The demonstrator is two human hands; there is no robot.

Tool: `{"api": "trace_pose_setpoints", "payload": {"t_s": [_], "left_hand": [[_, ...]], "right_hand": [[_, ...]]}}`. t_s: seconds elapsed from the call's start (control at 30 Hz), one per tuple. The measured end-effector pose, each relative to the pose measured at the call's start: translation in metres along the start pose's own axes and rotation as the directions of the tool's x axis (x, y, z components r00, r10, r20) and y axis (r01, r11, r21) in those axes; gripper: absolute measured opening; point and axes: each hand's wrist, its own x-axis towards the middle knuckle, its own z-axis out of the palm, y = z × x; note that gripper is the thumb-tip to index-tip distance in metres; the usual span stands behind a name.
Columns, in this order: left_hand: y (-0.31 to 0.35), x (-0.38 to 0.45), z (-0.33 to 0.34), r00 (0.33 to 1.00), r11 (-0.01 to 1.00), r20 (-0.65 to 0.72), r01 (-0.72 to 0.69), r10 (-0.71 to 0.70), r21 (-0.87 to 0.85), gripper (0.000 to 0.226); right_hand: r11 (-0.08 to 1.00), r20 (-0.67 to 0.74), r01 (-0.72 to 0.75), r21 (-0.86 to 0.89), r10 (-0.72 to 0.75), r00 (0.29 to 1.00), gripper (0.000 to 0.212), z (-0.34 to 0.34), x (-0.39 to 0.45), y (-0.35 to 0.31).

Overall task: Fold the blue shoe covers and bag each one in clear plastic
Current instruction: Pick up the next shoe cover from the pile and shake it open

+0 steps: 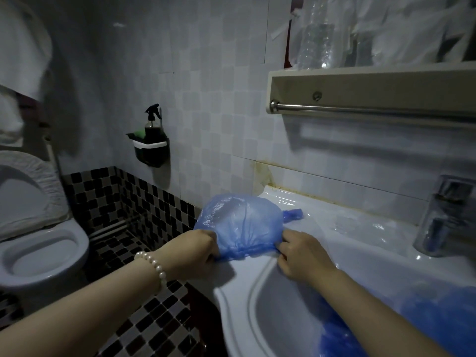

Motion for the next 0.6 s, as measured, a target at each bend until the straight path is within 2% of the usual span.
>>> {"api": "trace_pose_setpoints", "payload": {"t_s": [0.03,0.1,0.17,0.27,0.37,0.43,0.5,0.57,0.6], "left_hand": [[0.002,-0.001,0.000,0.999,1.000,-0.033,0.007,-0.007,-0.010,0.044],[0.001,-0.003,0.004,0.996,0.996,-0.078,-0.032,0.038,0.085,0.047],[0.002,-0.004,0.002,0.994,0.971,-0.042,-0.084,0.096,0.222,0.033],[0.008,-0.005,-0.004,0.984,0.910,-0.033,-0.148,0.175,0.388,0.008],[0.015,-0.001,-0.007,0.985,0.883,0.001,-0.156,0.173,0.444,0.026],[0.013,0.006,-0.005,0.982,0.863,-0.009,-0.160,0.186,0.479,0.031],[0.018,0.013,-0.008,0.981,0.836,0.011,-0.169,0.192,0.521,0.026],[0.023,0.016,-0.012,0.985,0.854,0.049,-0.169,0.167,0.492,0.010],[0.020,0.021,-0.009,0.992,0.871,0.066,-0.122,0.103,0.475,0.010]], "right_hand": [[0.999,-0.023,0.025,0.022,-0.024,0.999,0.029,-0.002,0.000,0.000],[0.997,-0.067,0.038,0.070,-0.033,0.997,0.032,-0.005,-0.001,-0.001],[0.997,-0.122,0.016,0.081,-0.006,0.992,0.036,-0.004,0.001,-0.004],[1.000,-0.172,-0.023,-0.006,0.021,0.985,0.038,0.004,0.005,-0.011],[0.995,-0.162,-0.053,-0.083,0.039,0.986,0.017,0.002,0.009,-0.021],[0.993,-0.140,-0.091,-0.069,0.081,0.987,0.023,0.002,0.010,-0.025],[0.990,-0.162,-0.129,-0.056,0.118,0.980,0.028,0.001,0.011,-0.027],[0.991,-0.227,-0.128,-0.046,0.115,0.967,0.020,0.001,0.011,-0.028],[0.992,-0.268,-0.121,-0.035,0.107,0.957,0.014,0.001,0.011,-0.027]]}}
